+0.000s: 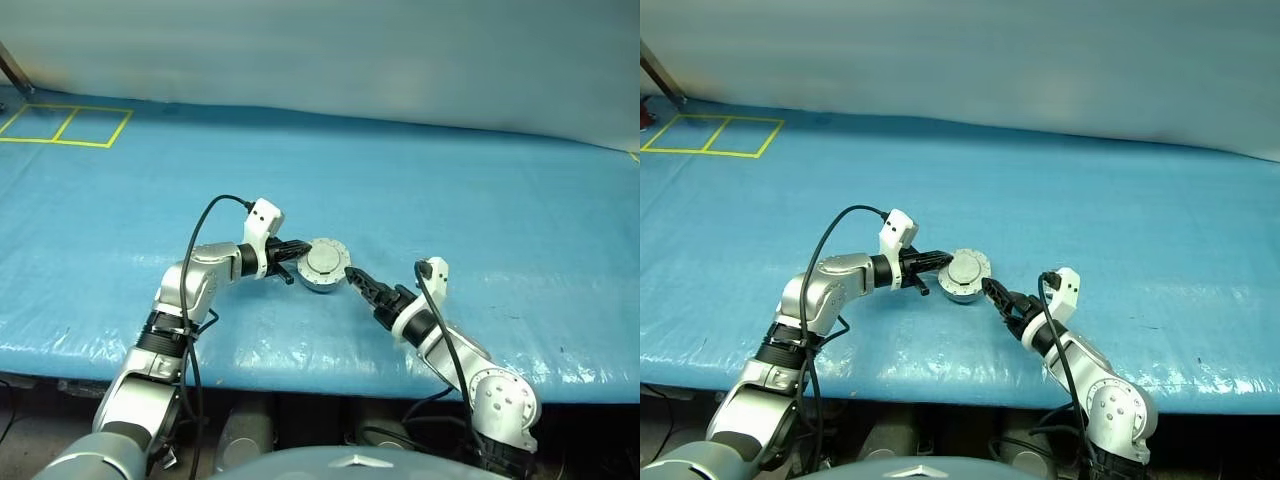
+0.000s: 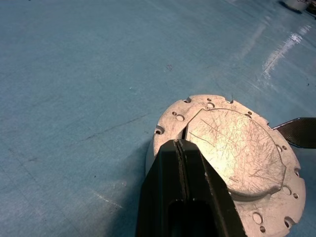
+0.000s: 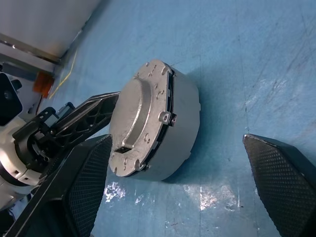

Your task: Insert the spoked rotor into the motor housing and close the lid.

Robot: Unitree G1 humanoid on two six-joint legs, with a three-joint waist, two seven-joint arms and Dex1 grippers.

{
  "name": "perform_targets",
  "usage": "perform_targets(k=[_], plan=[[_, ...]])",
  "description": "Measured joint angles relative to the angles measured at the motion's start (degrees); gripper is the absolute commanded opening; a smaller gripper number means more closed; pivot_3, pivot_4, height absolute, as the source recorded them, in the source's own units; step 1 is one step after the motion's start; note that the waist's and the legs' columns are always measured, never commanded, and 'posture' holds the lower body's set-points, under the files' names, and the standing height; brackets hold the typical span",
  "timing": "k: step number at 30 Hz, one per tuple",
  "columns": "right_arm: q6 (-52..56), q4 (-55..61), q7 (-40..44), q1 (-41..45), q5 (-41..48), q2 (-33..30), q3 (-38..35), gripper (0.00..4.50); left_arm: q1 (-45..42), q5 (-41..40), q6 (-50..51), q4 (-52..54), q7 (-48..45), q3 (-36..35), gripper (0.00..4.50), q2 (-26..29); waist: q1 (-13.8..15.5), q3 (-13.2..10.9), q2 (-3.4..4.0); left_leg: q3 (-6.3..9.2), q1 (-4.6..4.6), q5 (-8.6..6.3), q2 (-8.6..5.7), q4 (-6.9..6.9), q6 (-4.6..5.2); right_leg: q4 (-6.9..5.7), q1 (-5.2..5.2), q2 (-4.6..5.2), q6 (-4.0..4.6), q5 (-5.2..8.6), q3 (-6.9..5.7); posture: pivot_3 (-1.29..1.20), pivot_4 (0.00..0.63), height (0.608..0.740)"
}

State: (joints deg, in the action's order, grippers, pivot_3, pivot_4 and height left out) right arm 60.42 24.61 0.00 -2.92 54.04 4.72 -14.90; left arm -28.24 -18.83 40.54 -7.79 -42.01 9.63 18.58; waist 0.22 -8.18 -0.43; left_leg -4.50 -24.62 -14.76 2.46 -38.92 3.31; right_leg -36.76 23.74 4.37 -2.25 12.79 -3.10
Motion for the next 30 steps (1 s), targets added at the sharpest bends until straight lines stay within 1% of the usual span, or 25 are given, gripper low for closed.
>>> perform_targets(k=[4,12,15,20,21,23,24,30], plan=[[-1.7,-4.3,-2.5,1.4,4.6,0.0,1.3,4.47,0.1,0.2,0.0,0.1,-0.1,0.0,0.0,0.1,-0.2,0.0,0.0,-0.01,0.03,0.0,-0.01,-0.01,0.01,-0.01,-0.06,-0.25,-0.01,0.0,0.01,0.0,0.15,0.74],[-5.8,-11.0,-5.1,3.3,13.8,0.0,4.4,4.47,0.4,0.2,0.1,0.6,-0.1,-0.2,0.0,0.3,-0.3,0.0,0.0,-0.02,0.02,0.0,0.0,0.0,0.04,-0.03,-0.06,-0.35,-0.07,0.01,0.15,0.0,0.15,0.74],[-8.0,-13.3,-5.8,3.6,16.8,0.0,5.4,3.84,0.4,0.2,0.0,0.6,-0.1,-0.2,0.0,0.3,-0.3,0.0,-0.01,-0.02,0.01,0.0,0.0,-0.01,0.04,-0.03,-0.06,-0.39,-0.11,0.0,0.2,0.0,0.15,0.74],[-10.1,-15.8,-7.5,3.1,22.4,-0.1,5.2,2.2,0.5,0.5,0.1,0.6,0.3,-0.6,0.0,0.8,-0.7,0.0,0.01,-0.06,-0.01,0.0,0.03,-0.01,0.04,-0.04,-0.01,-0.49,-0.16,-0.03,0.38,0.0,0.15,0.74],[-10.1,-15.5,-7.6,2.4,24.2,-0.1,5.2,1.99,0.5,0.8,0.1,0.5,0.4,-0.7,0.0,0.8,-0.8,0.0,0.0,-0.06,-0.01,0.0,0.05,-0.01,0.04,-0.03,-0.02,-0.52,-0.17,-0.03,0.41,0.0,0.15,0.74],[-9.9,-15.3,-8.3,1.2,26.2,-0.2,5.6,1.41,0.5,0.8,0.2,0.5,0.4,-0.8,0.0,0.6,-0.8,0.0,0.01,-0.05,-0.03,0.0,0.06,0.0,0.04,-0.04,-0.01,-0.54,-0.18,-0.03,0.5,0.0,0.15,0.74],[-9.8,-15.1,-8.8,0.5,27.5,-0.2,5.9,1.28,0.6,0.8,0.2,0.4,0.3,-0.8,0.0,0.6,-0.8,0.0,0.01,-0.05,-0.03,0.0,0.06,0.0,0.04,-0.04,0.0,-0.54,-0.18,-0.03,0.52,0.0,0.15,0.74],[-9.9,-14.4,-10.8,-0.7,29.6,-0.4,7.6,1.28,0.7,0.7,0.2,0.2,0.4,-1.4,0.0,-0.1,-0.9,0.0,0.01,-0.08,-0.02,0.0,0.06,-0.01,0.04,-0.04,0.01,-0.54,-0.18,-0.03,0.62,0.0,0.15,0.74]])
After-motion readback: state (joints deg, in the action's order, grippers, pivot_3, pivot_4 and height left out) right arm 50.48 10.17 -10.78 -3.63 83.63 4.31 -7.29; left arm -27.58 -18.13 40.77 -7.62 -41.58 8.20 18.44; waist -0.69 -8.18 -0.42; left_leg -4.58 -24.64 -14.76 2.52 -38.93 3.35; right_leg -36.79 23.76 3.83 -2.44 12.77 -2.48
